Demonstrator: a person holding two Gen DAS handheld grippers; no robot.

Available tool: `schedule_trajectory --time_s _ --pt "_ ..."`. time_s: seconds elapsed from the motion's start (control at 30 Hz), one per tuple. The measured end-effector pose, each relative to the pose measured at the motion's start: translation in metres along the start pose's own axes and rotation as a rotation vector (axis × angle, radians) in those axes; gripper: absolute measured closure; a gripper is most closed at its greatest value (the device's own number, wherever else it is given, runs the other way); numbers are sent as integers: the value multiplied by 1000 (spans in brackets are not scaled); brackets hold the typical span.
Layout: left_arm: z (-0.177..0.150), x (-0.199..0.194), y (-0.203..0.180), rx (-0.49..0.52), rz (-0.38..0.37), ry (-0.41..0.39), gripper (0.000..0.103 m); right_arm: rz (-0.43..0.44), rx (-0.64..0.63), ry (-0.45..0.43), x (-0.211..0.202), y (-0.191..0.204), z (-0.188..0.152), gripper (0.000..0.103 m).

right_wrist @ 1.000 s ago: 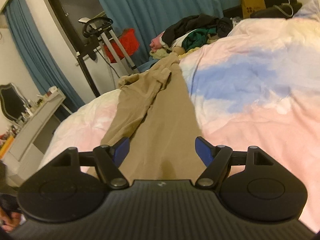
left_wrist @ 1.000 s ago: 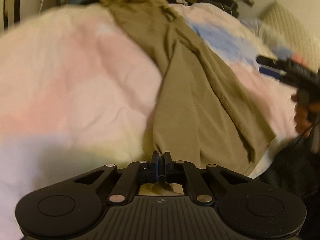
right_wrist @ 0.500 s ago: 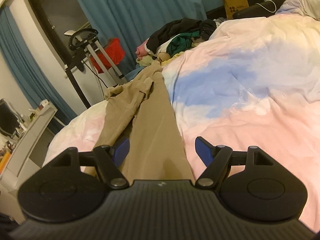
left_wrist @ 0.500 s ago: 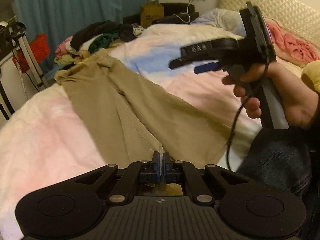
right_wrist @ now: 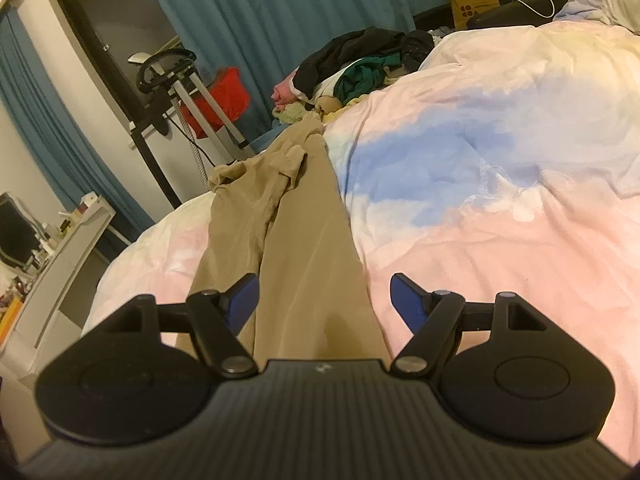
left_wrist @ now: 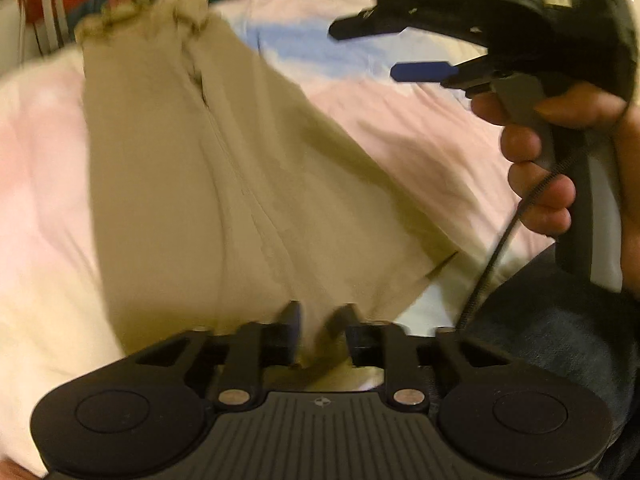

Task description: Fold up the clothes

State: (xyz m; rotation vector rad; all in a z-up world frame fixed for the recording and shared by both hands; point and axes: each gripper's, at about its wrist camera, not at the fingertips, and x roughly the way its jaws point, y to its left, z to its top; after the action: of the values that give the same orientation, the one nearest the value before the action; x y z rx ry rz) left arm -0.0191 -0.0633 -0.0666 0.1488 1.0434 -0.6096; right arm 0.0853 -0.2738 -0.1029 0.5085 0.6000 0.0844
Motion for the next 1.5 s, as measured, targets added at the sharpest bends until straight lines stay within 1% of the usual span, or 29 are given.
schedule_trajectory --time_s 0.07,0.1,0.13,0.2,0.23,0.27,0.33,0.43,0.53,0.6,0.67,0.73,0.8,0.9,0.97,1.03,1.13,1.27,1.3,1.33,1.37,1.4,1.43,1.47,1.5 --pt "0 11 4 -39 -24 19 63 2 0 7 0 -1 -1 29" --pt "1 9 7 -58 -37 19 52 4 2 10 1 -1 -1 29" --pt "2 6 11 -79 -51 12 44 5 6 15 1 -2 -1 29" --pt "2 -4 21 -124 -71 -10 36 8 16 27 2 -5 -2 29" --pt "2 -8 27 -148 -80 -19 30 9 22 33 2 -6 -2 29" --pt "1 -13 34 -175 -93 -36 27 11 27 40 2 -8 -2 29" --pt "-2 -22 48 -230 -122 -70 24 15 40 54 3 -11 -3 29" --pt "-9 -31 75 -357 -140 -119 22 34 64 85 2 -18 -4 29" --pt "-16 -36 104 -513 -143 -159 21 22 69 139 2 -26 -9 29" --pt "-21 -38 124 -623 -154 -182 20 29 79 173 -1 -32 -14 29" --pt "-25 -37 140 -707 -161 -191 20 67 117 210 -4 -40 -19 29" --pt "-30 -35 151 -779 -161 -195 20 119 191 260 -7 -51 -26 29" --pt "-34 -32 159 -822 -160 -187 20 142 250 307 -7 -59 -33 27" --pt "-39 -24 162 -865 -160 -177 20 159 335 331 -4 -68 -39 29" --pt "-41 -18 163 -868 -134 -157 20 145 354 350 1 -71 -41 35" --pt "-39 -10 159 -863 -125 -139 20 128 369 365 5 -73 -44 36" --pt "-38 -2 156 -843 -118 -112 20 77 374 364 5 -74 -46 36" --pt "-37 4 152 -816 -121 -93 24 13 384 367 4 -77 -49 36" --pt "-37 4 151 -812 -120 -93 30 11 386 376 6 -78 -49 36" --pt "-37 4 150 -808 -119 -93 36 26 389 401 9 -77 -51 36" --pt "-37 4 149 -804 -121 -96 39 42 391 426 12 -77 -52 36" --pt "-38 2 148 -799 -121 -102 47 57 393 451 15 -77 -53 38" --pt "-38 1 147 -796 -124 -108 59 68 390 473 17 -76 -54 39" --pt "-39 0 145 -796 -129 -113 66 69 375 487 16 -74 -54 44" --pt "-41 -2 144 -795 -134 -119 77 71 363 498 16 -72 -54 51"
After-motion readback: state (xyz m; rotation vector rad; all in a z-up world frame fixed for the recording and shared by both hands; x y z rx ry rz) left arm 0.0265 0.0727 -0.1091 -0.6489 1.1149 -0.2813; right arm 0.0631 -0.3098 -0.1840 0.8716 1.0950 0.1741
